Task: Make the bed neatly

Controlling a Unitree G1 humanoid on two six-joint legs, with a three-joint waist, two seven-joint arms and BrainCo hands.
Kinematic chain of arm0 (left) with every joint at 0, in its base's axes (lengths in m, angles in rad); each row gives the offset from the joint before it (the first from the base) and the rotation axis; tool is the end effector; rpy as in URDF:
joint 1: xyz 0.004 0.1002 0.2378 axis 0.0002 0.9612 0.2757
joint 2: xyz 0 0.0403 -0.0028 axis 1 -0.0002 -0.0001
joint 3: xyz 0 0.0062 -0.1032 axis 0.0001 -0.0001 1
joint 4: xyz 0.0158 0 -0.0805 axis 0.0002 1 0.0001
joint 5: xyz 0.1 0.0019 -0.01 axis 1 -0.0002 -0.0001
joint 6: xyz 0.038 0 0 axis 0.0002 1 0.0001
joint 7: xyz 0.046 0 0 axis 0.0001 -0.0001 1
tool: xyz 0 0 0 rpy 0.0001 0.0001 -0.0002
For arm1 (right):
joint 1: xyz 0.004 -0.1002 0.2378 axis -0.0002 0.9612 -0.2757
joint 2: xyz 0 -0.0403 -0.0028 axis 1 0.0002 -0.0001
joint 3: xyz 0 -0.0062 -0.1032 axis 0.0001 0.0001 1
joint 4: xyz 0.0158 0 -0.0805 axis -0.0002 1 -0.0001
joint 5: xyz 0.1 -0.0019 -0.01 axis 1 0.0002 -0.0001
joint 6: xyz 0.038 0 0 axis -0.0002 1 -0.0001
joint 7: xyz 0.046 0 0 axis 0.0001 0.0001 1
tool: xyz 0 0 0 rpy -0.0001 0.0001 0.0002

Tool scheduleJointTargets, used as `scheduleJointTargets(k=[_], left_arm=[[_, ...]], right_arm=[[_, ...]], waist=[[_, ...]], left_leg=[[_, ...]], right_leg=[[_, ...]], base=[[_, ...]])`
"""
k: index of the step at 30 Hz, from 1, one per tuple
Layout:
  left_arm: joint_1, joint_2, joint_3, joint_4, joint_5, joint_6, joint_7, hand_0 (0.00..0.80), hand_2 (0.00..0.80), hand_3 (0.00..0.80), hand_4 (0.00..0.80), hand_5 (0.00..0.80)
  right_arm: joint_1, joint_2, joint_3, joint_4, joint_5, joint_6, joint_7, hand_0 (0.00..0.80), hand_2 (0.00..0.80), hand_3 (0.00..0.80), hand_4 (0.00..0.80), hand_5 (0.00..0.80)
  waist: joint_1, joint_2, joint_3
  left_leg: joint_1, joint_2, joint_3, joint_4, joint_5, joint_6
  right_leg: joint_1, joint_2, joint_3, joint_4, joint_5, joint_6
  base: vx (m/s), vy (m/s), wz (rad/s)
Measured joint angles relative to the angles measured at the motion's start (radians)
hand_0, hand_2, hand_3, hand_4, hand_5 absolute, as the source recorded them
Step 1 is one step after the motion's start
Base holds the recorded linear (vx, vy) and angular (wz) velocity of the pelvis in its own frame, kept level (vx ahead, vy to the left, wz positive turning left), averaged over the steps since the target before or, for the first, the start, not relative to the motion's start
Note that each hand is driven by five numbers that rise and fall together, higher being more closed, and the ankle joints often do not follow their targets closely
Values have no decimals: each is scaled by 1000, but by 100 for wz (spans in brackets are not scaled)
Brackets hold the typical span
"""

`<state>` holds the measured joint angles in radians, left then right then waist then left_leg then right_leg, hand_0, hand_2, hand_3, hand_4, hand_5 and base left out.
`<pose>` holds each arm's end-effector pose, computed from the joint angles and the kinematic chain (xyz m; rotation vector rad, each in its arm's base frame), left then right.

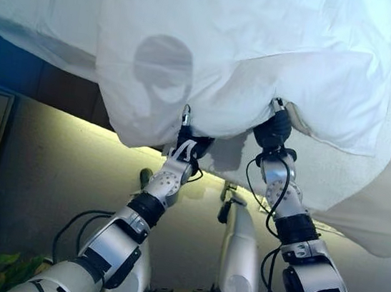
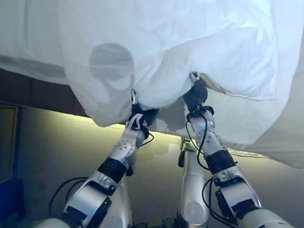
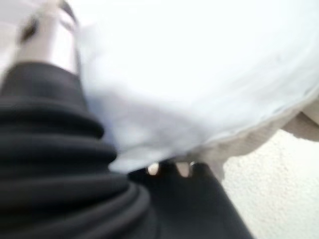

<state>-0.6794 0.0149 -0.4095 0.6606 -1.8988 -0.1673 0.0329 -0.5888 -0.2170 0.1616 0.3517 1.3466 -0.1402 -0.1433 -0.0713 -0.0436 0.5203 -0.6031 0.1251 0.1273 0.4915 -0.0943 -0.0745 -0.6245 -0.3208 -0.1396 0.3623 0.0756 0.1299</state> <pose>0.3027 0.0556 0.0786 -1.5430 0.3291 -0.1621 0.3055 -0.1396 0.1242 1.0687 -0.0919 0.1054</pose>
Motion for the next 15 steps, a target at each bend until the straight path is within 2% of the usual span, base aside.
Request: scheduleJointTargets(k=[5,11,15], left_arm=[[-1,3,3,-3,4,-18,-6,800,800,800,800,800],[21,8,13,-48,156,-20,41,800,800,800,800,800],[67,13,42,-89,239,12,57,800,800,800,800,800]], right_arm=[[8,0,13,0,0,-2,-17,800,800,800,800,800],[78,8,33,27,3,-51,5,800,800,800,800,800],[104,14,40,166,74,-64,142,800,800,800,800,800]], waist=[[-2,31,2],[6,46,4],[9,60,3]], left_leg=[[8,-1,4,-13,4,2],[30,-4,7,-26,12,-6],[35,-6,4,-35,13,-6]], right_leg=[[-1,-1,0,2,0,0],[3,-7,-1,18,-7,0],[9,-10,-7,18,-13,-3]], base=[[6,2,-1],[-1,-16,1],[-26,-20,3]])
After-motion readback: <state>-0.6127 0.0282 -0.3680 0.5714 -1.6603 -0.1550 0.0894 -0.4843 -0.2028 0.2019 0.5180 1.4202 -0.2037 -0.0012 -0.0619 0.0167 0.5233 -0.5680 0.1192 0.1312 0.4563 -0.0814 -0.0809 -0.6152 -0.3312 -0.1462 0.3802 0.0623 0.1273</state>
